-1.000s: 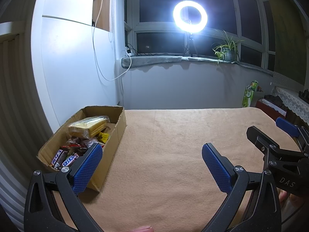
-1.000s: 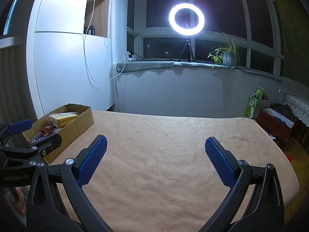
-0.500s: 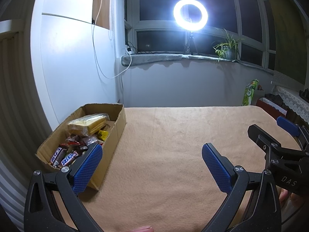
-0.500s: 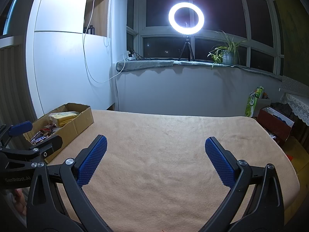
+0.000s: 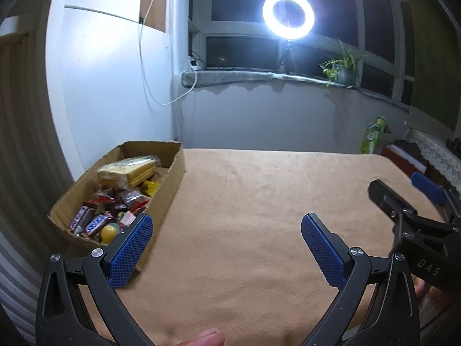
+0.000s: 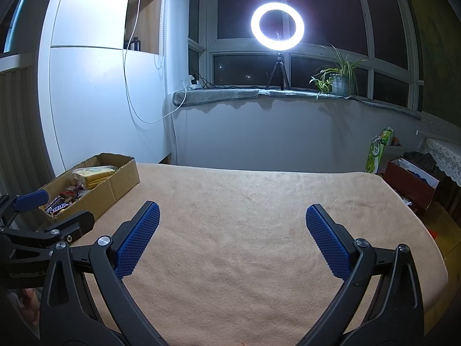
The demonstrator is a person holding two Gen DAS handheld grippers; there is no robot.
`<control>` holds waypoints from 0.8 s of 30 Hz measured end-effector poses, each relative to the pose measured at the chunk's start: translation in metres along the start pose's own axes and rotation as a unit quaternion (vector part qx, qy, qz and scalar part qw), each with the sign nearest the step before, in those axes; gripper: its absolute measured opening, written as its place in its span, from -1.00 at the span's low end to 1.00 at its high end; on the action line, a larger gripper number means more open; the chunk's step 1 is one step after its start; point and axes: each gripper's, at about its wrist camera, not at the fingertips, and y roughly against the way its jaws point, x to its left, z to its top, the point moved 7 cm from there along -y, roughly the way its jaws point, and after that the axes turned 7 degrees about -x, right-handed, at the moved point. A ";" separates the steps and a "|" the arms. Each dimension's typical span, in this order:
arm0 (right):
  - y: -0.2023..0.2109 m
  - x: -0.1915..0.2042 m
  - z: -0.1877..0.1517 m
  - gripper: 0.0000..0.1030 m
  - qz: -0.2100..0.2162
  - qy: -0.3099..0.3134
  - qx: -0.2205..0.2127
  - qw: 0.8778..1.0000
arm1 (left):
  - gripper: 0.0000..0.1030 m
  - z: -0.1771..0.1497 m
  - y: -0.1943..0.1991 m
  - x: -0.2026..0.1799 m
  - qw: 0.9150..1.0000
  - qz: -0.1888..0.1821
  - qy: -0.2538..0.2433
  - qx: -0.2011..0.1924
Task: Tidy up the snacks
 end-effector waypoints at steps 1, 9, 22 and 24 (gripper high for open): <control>0.000 0.000 0.000 1.00 0.000 0.000 0.000 1.000 | 0.99 -0.001 -0.001 0.000 1.000 0.010 -0.005 0.002; 0.000 0.003 -0.003 1.00 0.000 0.000 0.001 1.000 | 0.99 -0.004 -0.002 0.003 0.999 0.032 -0.010 0.018; 0.000 0.006 -0.006 1.00 0.000 0.000 0.003 1.000 | 0.99 -0.006 -0.004 0.004 0.999 0.023 -0.014 0.021; 0.000 0.007 -0.006 1.00 0.000 0.001 0.003 1.000 | 0.99 -0.006 -0.004 0.004 0.999 0.020 -0.013 0.021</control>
